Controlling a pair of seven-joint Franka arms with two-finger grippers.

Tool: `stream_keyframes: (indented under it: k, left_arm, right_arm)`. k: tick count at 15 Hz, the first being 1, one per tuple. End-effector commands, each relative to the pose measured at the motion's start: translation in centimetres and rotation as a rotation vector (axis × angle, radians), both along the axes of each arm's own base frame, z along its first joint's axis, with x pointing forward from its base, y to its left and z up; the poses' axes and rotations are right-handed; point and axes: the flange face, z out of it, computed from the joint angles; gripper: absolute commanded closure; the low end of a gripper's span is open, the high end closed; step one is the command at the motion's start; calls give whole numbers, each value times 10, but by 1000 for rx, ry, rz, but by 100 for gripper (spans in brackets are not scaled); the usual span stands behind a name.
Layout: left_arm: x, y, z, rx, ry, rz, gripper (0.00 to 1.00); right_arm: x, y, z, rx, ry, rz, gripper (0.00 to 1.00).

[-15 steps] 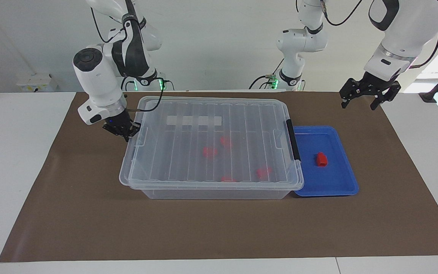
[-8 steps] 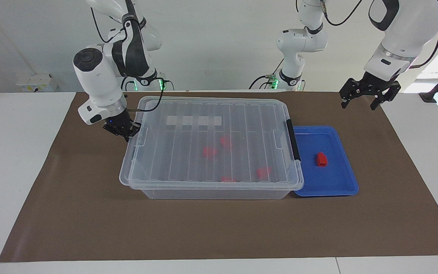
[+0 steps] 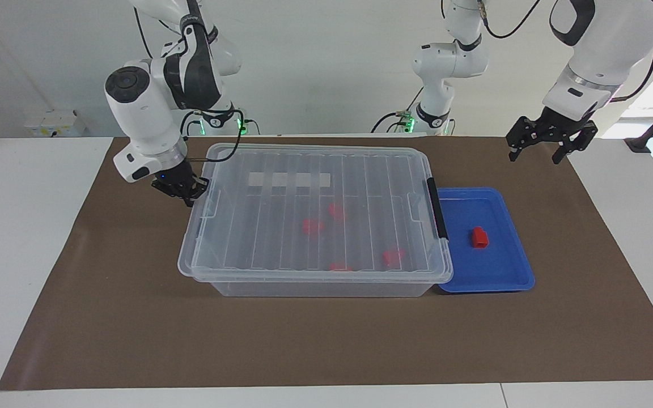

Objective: Place red block in blue tray from box

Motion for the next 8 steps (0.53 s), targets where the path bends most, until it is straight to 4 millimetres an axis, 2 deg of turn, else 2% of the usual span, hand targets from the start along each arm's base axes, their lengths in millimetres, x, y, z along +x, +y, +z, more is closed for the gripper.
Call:
stream_keyframes:
  k: [1, 2, 3, 4, 5, 7, 8]
  left_arm:
    - [-1, 1, 1, 1, 11, 5, 0]
    - [-1, 1, 1, 1, 11, 5, 0]
    - [-1, 1, 1, 1, 11, 3, 0]
    - [-1, 1, 1, 1, 11, 5, 0]
    - [-1, 1, 1, 1, 11, 5, 0]
    - [-1, 1, 1, 1, 11, 5, 0]
    - [-1, 1, 1, 1, 11, 5, 0]
  right_arm:
    - [-2, -26, 26, 18, 28, 20, 100]
    - [-3, -32, 39, 18, 36, 10, 100]
    - [-5, -36, 47, 18, 43, 2, 94]
    - [-6, -42, 57, 18, 43, -9, 64]
    - [-10, -44, 67, 17, 30, -10, 1]
    - [-14, -45, 87, 17, 25, -11, 0]
    - [-15, -45, 106, 17, 19, -11, 0]
